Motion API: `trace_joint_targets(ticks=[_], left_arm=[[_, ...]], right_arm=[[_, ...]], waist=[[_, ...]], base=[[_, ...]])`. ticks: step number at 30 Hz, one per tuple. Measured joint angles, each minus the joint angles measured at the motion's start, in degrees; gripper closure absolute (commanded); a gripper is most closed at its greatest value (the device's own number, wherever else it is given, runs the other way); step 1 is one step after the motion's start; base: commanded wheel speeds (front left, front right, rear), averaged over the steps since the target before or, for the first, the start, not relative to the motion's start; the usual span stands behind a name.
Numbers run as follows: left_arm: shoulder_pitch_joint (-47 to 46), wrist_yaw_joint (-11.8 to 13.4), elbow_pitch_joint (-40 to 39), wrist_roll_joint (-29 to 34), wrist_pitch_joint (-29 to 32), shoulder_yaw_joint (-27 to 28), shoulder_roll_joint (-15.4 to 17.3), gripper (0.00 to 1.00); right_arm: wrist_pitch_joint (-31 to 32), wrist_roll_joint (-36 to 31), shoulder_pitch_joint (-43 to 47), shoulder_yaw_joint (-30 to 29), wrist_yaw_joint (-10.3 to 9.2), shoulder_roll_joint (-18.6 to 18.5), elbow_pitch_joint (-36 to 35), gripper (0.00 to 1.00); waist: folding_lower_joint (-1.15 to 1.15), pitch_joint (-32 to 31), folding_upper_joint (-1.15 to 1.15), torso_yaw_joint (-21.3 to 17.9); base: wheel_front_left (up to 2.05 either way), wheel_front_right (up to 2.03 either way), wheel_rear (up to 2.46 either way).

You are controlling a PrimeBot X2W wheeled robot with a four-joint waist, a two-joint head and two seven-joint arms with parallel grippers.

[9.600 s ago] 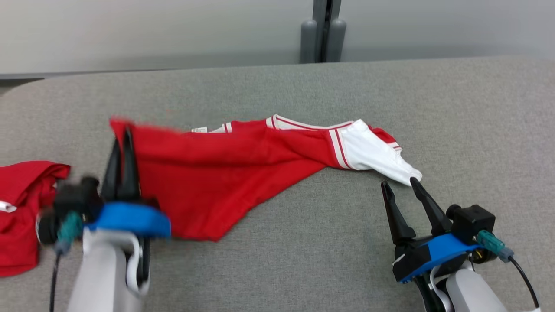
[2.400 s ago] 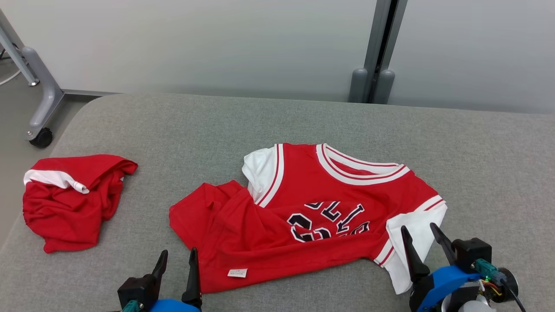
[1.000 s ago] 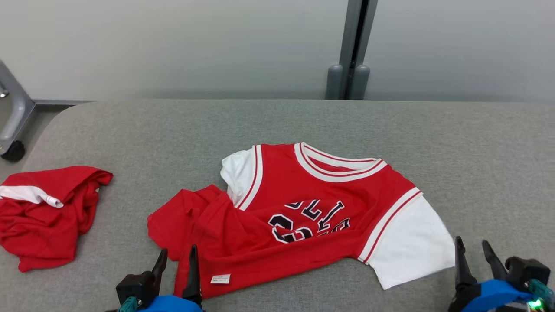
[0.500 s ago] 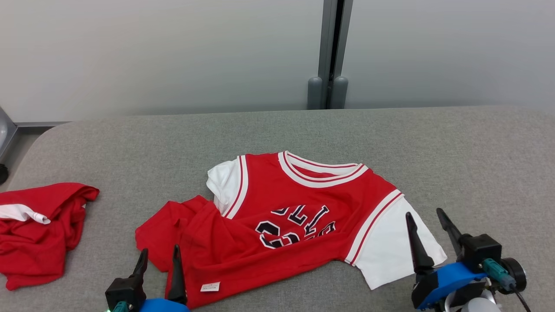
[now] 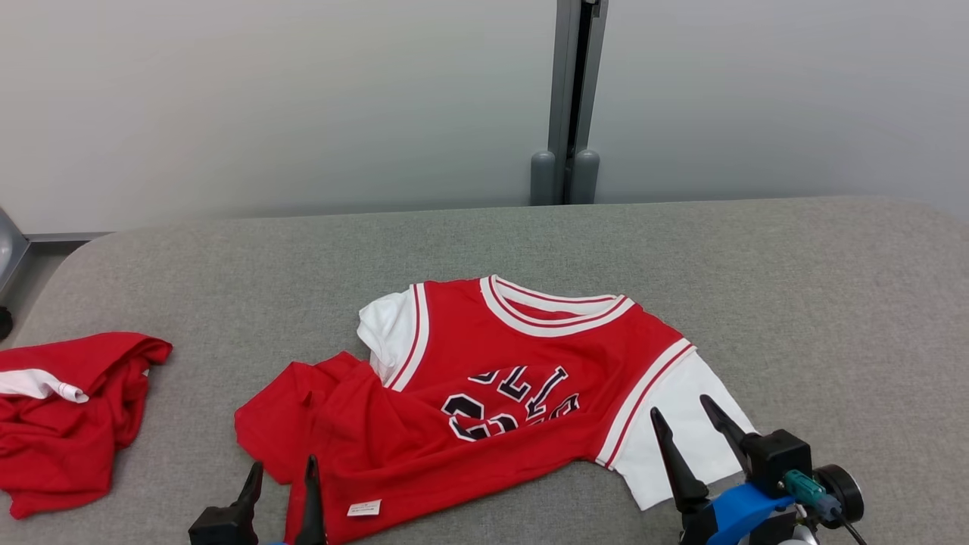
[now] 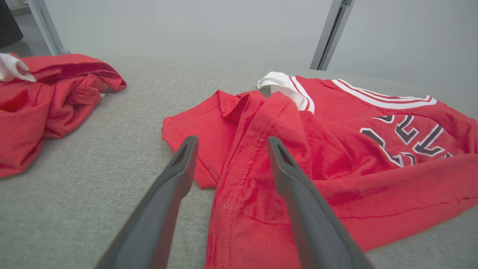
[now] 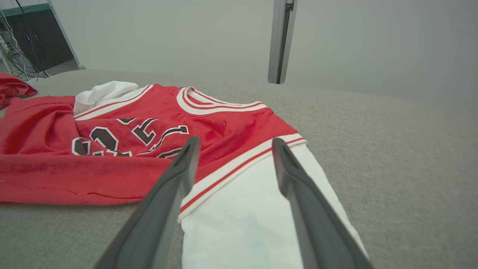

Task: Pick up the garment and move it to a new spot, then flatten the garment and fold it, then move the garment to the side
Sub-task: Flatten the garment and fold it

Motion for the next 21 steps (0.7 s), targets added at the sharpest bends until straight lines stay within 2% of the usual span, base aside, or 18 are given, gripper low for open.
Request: trace_joint_targets(ticks=[12, 21], left_arm=[[0.34, 0.24, 0.15, -0.56, 0.00, 0.07, 0.00, 0.00], [0.34, 0.67, 0.27, -1.27, 0.00, 0.19, -0.01, 0.00]], right_arm=[[0.00, 0.56, 0.21, -0.64, 0.00, 0.08, 1.20, 0.00], [0.00, 1.13, 0.28, -5.19, 0.00, 0.16, 1.94, 0.00]], waist=[[0.00, -0.35, 0.00, -0.62], [0.00, 0.18, 0.00, -0.50]], base=[[0.00, 0.00, 0.00], [0.00, 0.00, 0.00]])
